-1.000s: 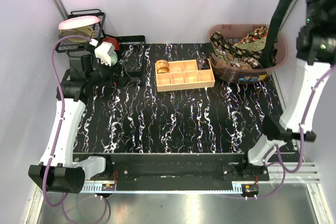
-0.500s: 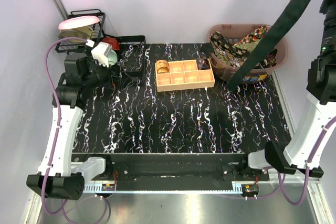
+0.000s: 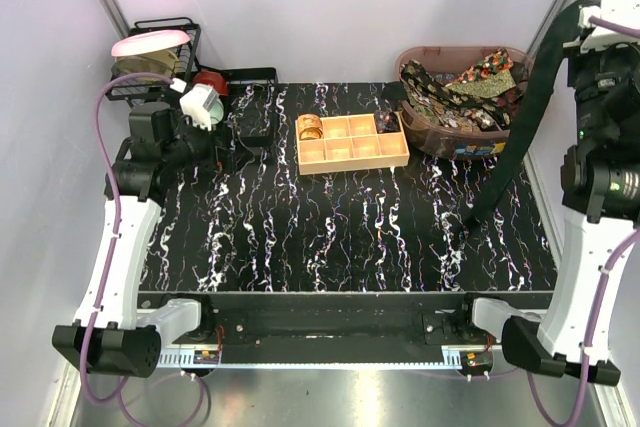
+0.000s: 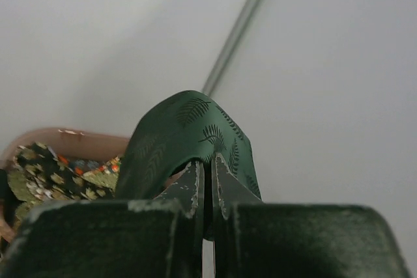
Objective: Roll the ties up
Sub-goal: Place the tie at the center of the board.
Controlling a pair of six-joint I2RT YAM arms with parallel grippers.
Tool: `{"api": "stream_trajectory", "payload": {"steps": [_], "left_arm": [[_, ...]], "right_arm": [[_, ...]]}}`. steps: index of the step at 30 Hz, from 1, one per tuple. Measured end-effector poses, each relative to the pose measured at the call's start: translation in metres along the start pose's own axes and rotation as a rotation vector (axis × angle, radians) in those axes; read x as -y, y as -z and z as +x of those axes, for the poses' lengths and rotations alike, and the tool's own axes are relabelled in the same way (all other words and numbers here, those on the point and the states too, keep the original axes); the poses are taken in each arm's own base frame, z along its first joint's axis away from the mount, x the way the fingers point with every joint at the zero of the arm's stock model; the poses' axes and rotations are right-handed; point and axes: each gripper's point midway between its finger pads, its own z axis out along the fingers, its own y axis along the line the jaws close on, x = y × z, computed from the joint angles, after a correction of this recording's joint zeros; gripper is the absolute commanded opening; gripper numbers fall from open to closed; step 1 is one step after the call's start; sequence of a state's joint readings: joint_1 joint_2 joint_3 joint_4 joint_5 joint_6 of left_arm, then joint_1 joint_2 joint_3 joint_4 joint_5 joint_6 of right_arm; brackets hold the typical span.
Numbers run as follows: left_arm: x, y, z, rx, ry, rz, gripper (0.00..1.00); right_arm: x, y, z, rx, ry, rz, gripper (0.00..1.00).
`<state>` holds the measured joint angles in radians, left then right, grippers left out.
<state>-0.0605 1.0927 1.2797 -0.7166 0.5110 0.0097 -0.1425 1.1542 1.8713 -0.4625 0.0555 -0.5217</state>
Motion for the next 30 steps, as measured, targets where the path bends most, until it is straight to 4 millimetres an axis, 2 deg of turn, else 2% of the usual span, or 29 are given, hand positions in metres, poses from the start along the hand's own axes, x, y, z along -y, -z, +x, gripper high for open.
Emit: {"api": "stream_trajectory", "payload": {"steps": [5, 11, 16, 18, 21, 23, 25, 27, 28, 30], "left_arm": [[-0.005, -0.008, 0.012, -0.038, 0.008, -0.001, 0.99], [-0.011, -0.010, 0.018, -0.053, 0.006, -0.026, 0.99], [-0.019, -0.009, 0.019, -0.054, 0.006, -0.063, 0.99], [-0.021, -0.009, 0.019, -0.053, 0.007, -0.074, 0.99], [-0.021, -0.008, 0.018, -0.050, 0.005, -0.078, 0.99], [-0.022, -0.007, 0.018, -0.048, -0.010, -0.078, 0.99], [-0.022, -0.007, 0.018, -0.049, -0.039, -0.077, 0.99], [-0.022, -0.005, 0.020, -0.060, -0.079, -0.064, 0.99], [-0.021, -0.005, 0.024, -0.073, -0.102, -0.053, 0.99], [-0.019, -0.004, 0.034, -0.103, -0.195, -0.014, 0.97]], "right_arm": [[-0.022, 0.021, -0.033, 0.112, -0.068, -0.155, 0.00], [-0.061, 0.039, -0.081, 0.233, -0.253, -0.424, 0.00], [-0.089, 0.049, -0.112, 0.270, -0.448, -0.638, 0.00], [-0.094, 0.048, -0.118, 0.265, -0.505, -0.679, 0.00], [-0.097, 0.034, -0.109, 0.220, -0.547, -0.668, 0.00], [-0.102, 0.020, -0.082, 0.159, -0.533, -0.622, 0.00], [-0.114, 0.010, -0.028, 0.048, -0.474, -0.572, 0.00], [-0.131, 0.015, 0.039, -0.090, -0.376, -0.554, 0.00], [-0.144, 0.023, 0.088, -0.183, -0.301, -0.556, 0.00], [-0.164, 0.052, 0.165, -0.339, -0.169, -0.589, 0.00]]}}
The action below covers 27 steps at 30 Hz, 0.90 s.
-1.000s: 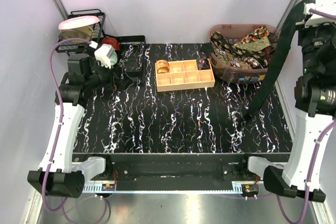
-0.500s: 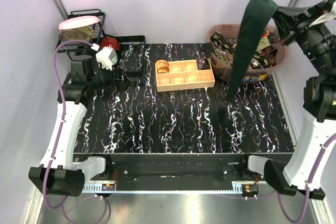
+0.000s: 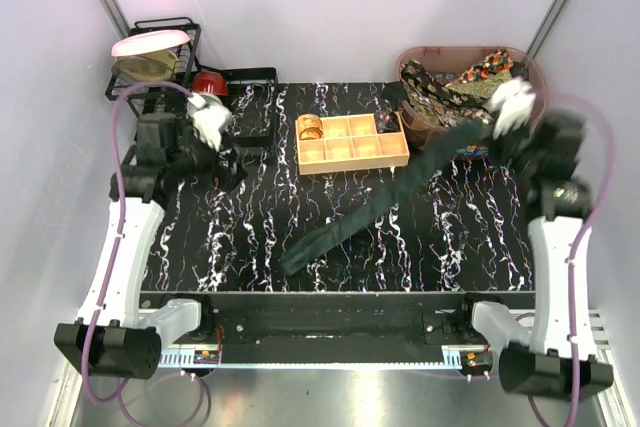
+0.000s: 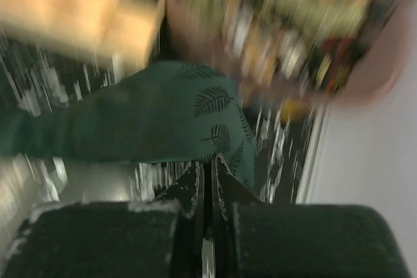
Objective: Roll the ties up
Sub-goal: Place the tie at the center of the board.
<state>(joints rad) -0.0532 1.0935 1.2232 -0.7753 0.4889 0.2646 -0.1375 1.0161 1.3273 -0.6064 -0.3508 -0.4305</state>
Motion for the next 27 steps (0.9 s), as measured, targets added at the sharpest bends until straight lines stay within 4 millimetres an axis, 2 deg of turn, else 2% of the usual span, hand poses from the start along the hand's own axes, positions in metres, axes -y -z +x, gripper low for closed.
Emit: {"api": "stream_trajectory", "payload": {"steps": [2, 4, 5, 7, 9, 11, 14, 17, 19, 23, 27], "left_arm": [[0.008, -0.004, 0.026, -0.048, -0.140, 0.056, 0.93], [0.023, -0.009, 0.063, -0.122, -0.256, 0.134, 0.91], [0.032, -0.011, 0.082, -0.162, -0.313, 0.181, 0.87], [0.053, -0.014, 0.120, -0.237, -0.437, 0.293, 0.84], [0.073, -0.013, 0.148, -0.278, -0.562, 0.400, 0.80], [0.089, -0.012, 0.165, -0.276, -0.687, 0.469, 0.79], [0.111, -0.014, 0.178, -0.255, -0.836, 0.537, 0.77], [0.123, -0.023, 0.178, -0.307, -0.836, 0.598, 0.77], [0.125, -0.037, 0.164, -0.346, -0.797, 0.612, 0.77], [0.134, -0.082, 0.125, -0.390, -0.678, 0.644, 0.77], [0.153, -0.124, 0.094, -0.397, -0.586, 0.670, 0.80]], "right_arm": [[-0.018, 0.004, 0.090, -0.210, 0.098, -0.035, 0.00], [-0.034, 0.019, 0.154, -0.375, 0.185, -0.091, 0.00], [-0.038, 0.025, 0.173, -0.432, 0.218, -0.116, 0.00], [-0.042, 0.037, 0.198, -0.529, 0.288, -0.164, 0.00], [-0.041, 0.041, 0.209, -0.585, 0.345, -0.196, 0.00], [-0.040, 0.044, 0.219, -0.631, 0.389, -0.230, 0.00], [-0.043, 0.046, 0.229, -0.672, 0.424, -0.286, 0.00], [-0.049, 0.055, 0.239, -0.707, 0.457, -0.347, 0.00], [-0.054, 0.061, 0.248, -0.718, 0.489, -0.381, 0.00], [-0.069, 0.080, 0.270, -0.723, 0.567, -0.441, 0.00], [-0.076, 0.091, 0.291, -0.753, 0.619, -0.487, 0.00]]}}
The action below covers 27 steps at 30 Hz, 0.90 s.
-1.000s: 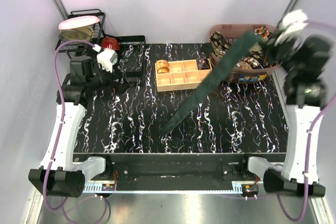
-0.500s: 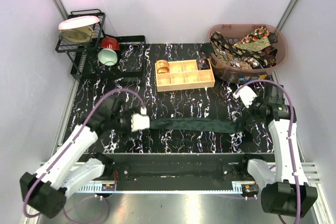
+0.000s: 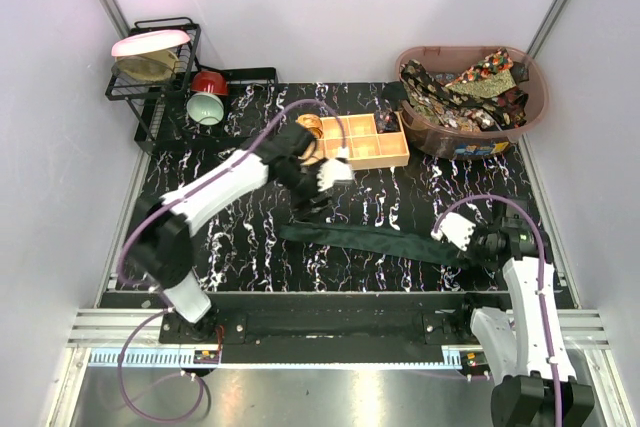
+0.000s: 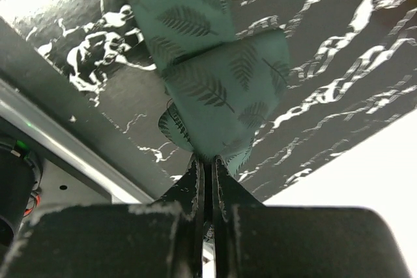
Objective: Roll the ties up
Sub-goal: Place the tie at the center of the board.
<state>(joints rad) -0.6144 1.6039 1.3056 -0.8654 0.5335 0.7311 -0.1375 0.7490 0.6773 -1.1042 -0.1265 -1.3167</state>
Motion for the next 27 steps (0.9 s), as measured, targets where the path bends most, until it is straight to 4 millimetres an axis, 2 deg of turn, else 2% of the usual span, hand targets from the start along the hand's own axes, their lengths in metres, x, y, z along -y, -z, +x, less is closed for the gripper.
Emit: {"api": "stream_trajectory", "payload": {"steps": [2, 5, 9, 13, 16, 20, 23, 27], "left_arm": [[-0.005, -0.020, -0.017, -0.007, 0.006, 0.030, 0.81], [0.001, -0.054, -0.026, -0.044, 0.001, 0.085, 0.79], [0.010, -0.088, -0.018, -0.115, 0.011, 0.139, 0.77], [0.001, -0.109, -0.008, -0.167, 0.021, 0.141, 0.77], [-0.007, -0.115, -0.002, -0.195, -0.012, 0.113, 0.77], [-0.007, -0.117, 0.015, -0.193, -0.061, 0.091, 0.77], [0.003, -0.099, 0.045, -0.236, -0.078, 0.086, 0.79], [-0.005, -0.084, 0.065, -0.275, -0.095, 0.053, 0.72]], "right_arm": [[-0.004, -0.005, 0.005, -0.021, 0.007, -0.022, 0.01], [-0.004, -0.008, 0.008, -0.040, 0.009, -0.032, 0.02], [-0.001, -0.011, 0.009, -0.046, 0.013, -0.027, 0.03], [-0.001, -0.013, 0.010, -0.047, 0.027, -0.024, 0.02], [-0.002, -0.014, 0.010, -0.049, 0.026, -0.028, 0.00], [-0.001, -0.017, 0.010, -0.050, 0.019, -0.036, 0.00], [0.000, -0.018, 0.009, -0.051, 0.012, -0.042, 0.00], [0.004, -0.020, 0.009, -0.049, 0.012, -0.035, 0.00]]}}
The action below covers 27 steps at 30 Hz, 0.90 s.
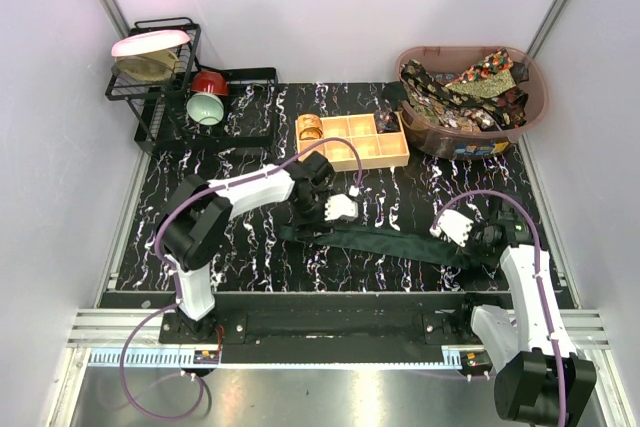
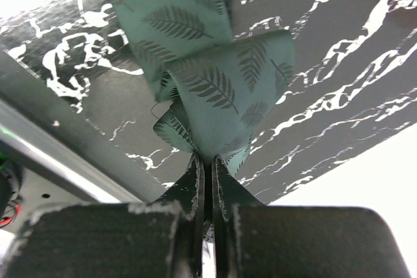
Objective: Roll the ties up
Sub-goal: Place the tie at the center of the board.
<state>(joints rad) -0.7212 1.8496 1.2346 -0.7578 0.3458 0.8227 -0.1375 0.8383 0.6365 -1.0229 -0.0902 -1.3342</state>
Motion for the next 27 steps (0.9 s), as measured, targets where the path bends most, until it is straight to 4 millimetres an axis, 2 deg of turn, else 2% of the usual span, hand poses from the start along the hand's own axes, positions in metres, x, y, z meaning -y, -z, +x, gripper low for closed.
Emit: {"api": "stream_trajectory", "payload": {"steps": [3, 5, 7, 10, 13, 15, 17, 19, 21, 23, 25, 27], "left_arm": [[-0.009, 0.002, 0.009, -0.016, 0.005, -0.020, 0.61], [-0.012, 0.004, 0.014, -0.023, 0.004, -0.024, 0.65], [-0.015, 0.006, 0.019, -0.024, 0.012, -0.021, 0.78], [-0.019, 0.014, 0.028, -0.019, 0.054, -0.020, 0.79], [-0.033, 0.038, 0.041, 0.021, 0.111, -0.082, 0.78], [-0.041, 0.058, 0.045, 0.076, 0.117, -0.157, 0.86], [-0.041, 0.080, 0.053, 0.127, 0.088, -0.251, 0.92], [-0.033, 0.092, 0.055, 0.155, 0.044, -0.307, 0.92], [-0.030, 0.093, 0.049, 0.160, 0.020, -0.299, 0.92], [-0.033, 0.085, 0.041, 0.142, 0.036, -0.222, 0.95], [-0.048, 0.072, 0.028, 0.146, 0.076, -0.149, 0.98], [-0.055, 0.062, 0.026, 0.144, 0.120, -0.104, 0.98]], "right_arm": [[0.005, 0.000, -0.001, 0.006, 0.002, 0.018, 0.00], [0.008, 0.000, -0.002, 0.009, 0.004, 0.030, 0.00], [0.010, -0.001, -0.003, 0.013, 0.008, 0.039, 0.00], [0.012, -0.004, -0.005, 0.019, 0.007, 0.031, 0.00], [0.013, -0.010, -0.008, 0.022, -0.001, -0.020, 0.00], [0.015, -0.017, -0.008, 0.010, -0.013, -0.061, 0.00], [0.018, -0.024, -0.009, -0.002, -0.025, -0.096, 0.00], [0.020, -0.029, -0.009, -0.008, -0.036, -0.115, 0.00], [0.023, -0.031, -0.010, -0.007, -0.042, -0.110, 0.00], [0.025, -0.030, -0.010, -0.004, -0.041, -0.100, 0.00], [0.027, -0.029, -0.011, -0.001, -0.039, -0.090, 0.00], [0.029, -0.028, -0.012, 0.004, -0.037, -0.074, 0.00]]}}
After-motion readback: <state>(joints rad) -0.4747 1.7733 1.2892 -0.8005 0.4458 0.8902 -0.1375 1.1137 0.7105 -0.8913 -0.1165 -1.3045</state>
